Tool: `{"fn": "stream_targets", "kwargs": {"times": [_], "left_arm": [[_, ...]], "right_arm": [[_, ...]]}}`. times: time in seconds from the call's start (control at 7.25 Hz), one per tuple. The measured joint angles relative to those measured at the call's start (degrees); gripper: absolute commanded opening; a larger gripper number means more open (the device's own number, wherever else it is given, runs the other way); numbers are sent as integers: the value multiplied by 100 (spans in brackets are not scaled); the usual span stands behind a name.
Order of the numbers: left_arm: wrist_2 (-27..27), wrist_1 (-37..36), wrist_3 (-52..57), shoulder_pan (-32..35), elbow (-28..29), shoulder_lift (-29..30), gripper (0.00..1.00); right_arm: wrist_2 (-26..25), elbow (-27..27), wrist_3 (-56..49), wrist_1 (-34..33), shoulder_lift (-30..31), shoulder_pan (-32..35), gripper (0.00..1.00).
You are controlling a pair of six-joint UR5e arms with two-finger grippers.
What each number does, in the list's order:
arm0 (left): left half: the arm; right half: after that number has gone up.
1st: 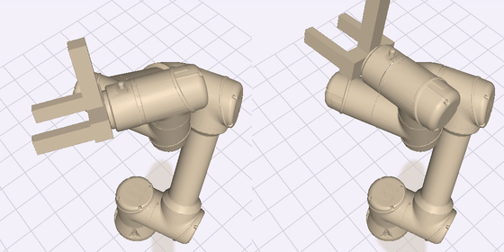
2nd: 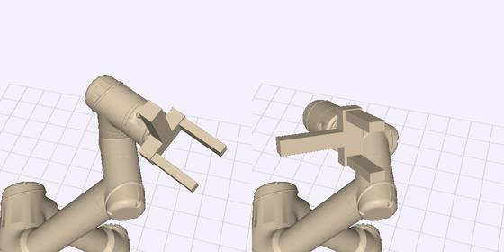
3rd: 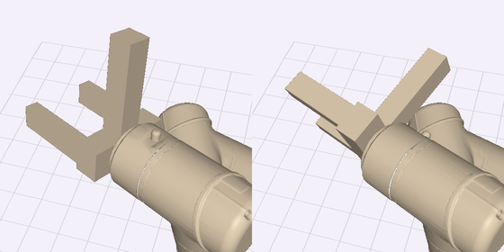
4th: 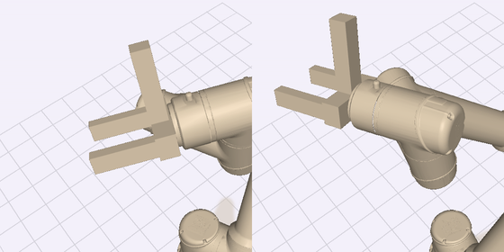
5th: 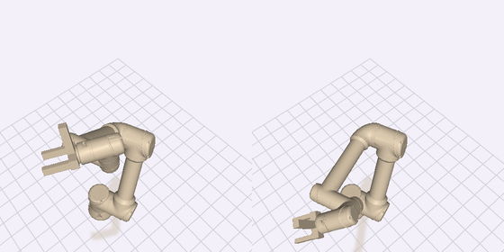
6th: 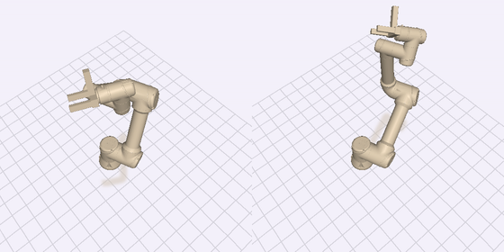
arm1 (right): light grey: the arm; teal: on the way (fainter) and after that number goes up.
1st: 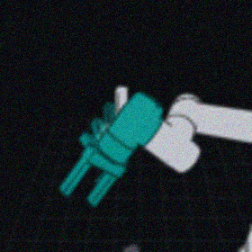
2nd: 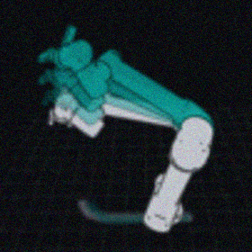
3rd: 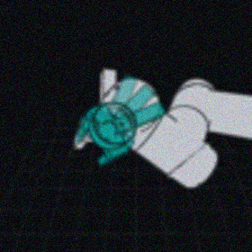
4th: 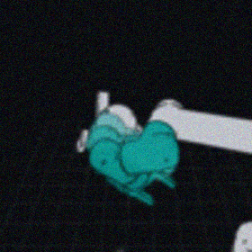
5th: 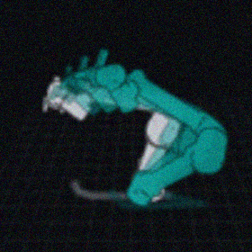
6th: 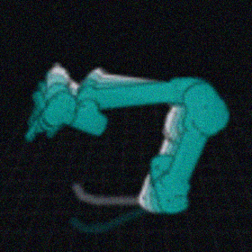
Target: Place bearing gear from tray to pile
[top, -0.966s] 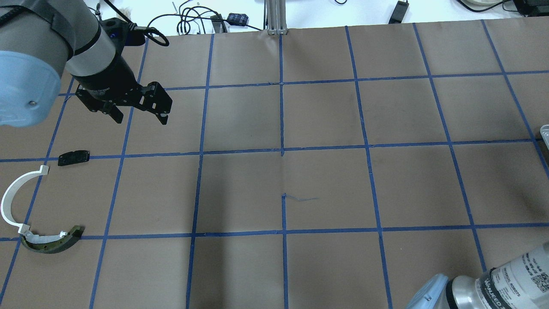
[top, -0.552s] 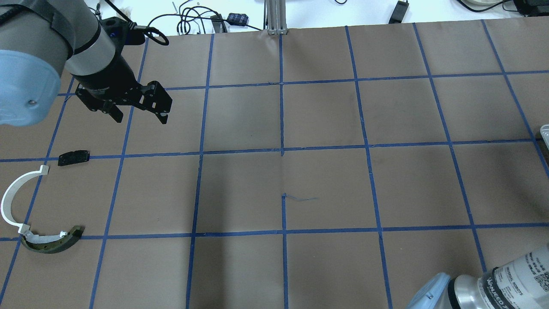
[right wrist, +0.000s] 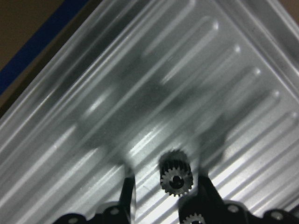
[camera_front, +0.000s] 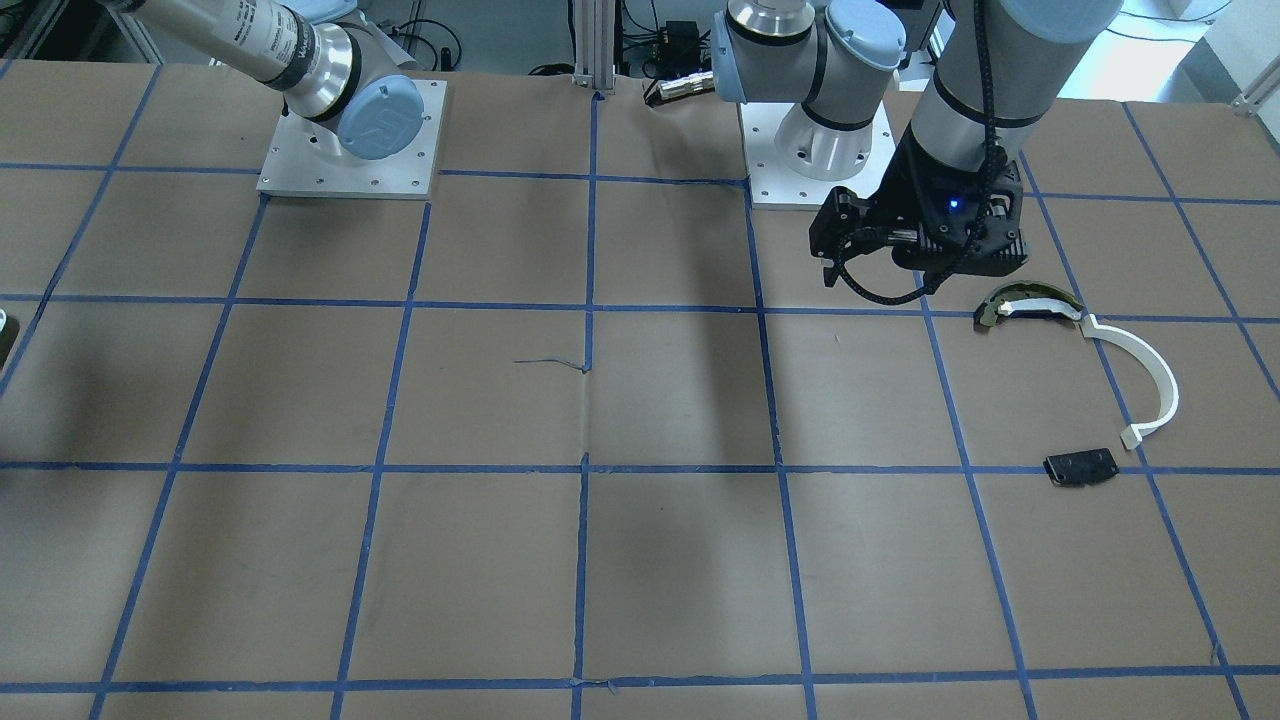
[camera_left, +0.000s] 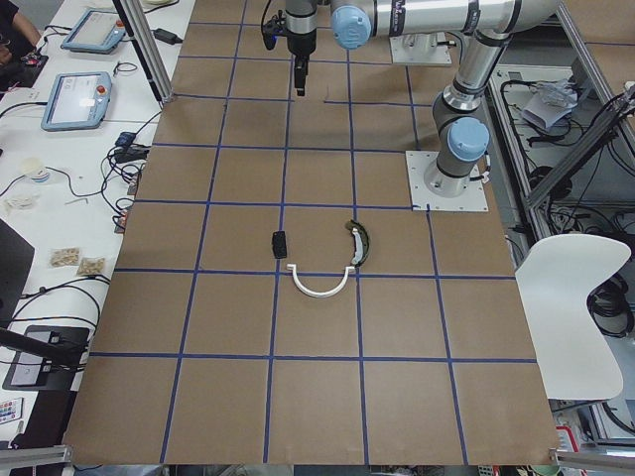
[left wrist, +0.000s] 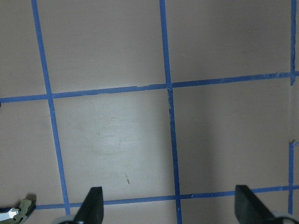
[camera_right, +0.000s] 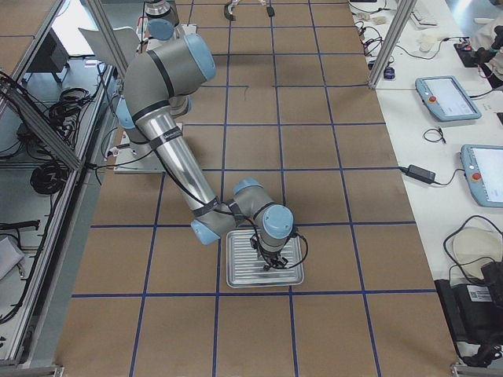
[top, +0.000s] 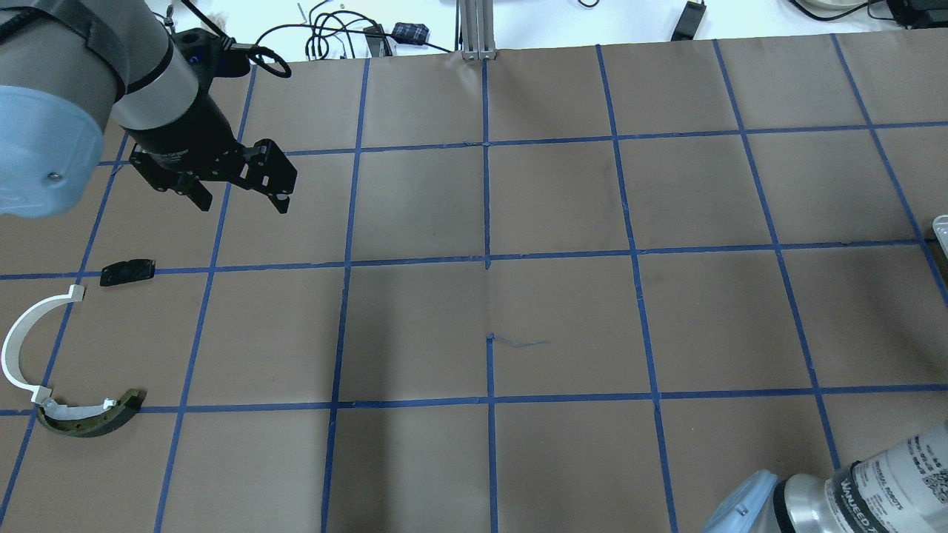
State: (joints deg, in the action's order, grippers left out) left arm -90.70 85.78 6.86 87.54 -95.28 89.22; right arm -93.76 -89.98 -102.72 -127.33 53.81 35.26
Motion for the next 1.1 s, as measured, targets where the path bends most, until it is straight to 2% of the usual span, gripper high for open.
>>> {"fn": "stream_targets", "kwargs": {"times": [0.14, 0.41, 0.55, 0.83, 0.97, 1.1], "left_arm": [[0, 0, 0, 0, 0, -1, 100], [0, 0, 0, 0, 1, -1, 100], [0, 0, 0, 0, 1, -1, 100], [0, 0, 0, 0, 0, -1, 100], [0, 0, 0, 0, -2, -1, 100], [0, 0, 0, 0, -3, 1, 100]], "right_arm": [[9, 17, 4, 4, 4, 13, 43], [11, 23, 6, 6, 15, 32, 40], [12, 19, 34, 7, 20, 37, 33], [8, 12, 115, 6, 23, 50, 10], [0, 17, 141, 7, 30, 58, 5], [-7, 23, 160, 7, 93, 80, 5]]}}
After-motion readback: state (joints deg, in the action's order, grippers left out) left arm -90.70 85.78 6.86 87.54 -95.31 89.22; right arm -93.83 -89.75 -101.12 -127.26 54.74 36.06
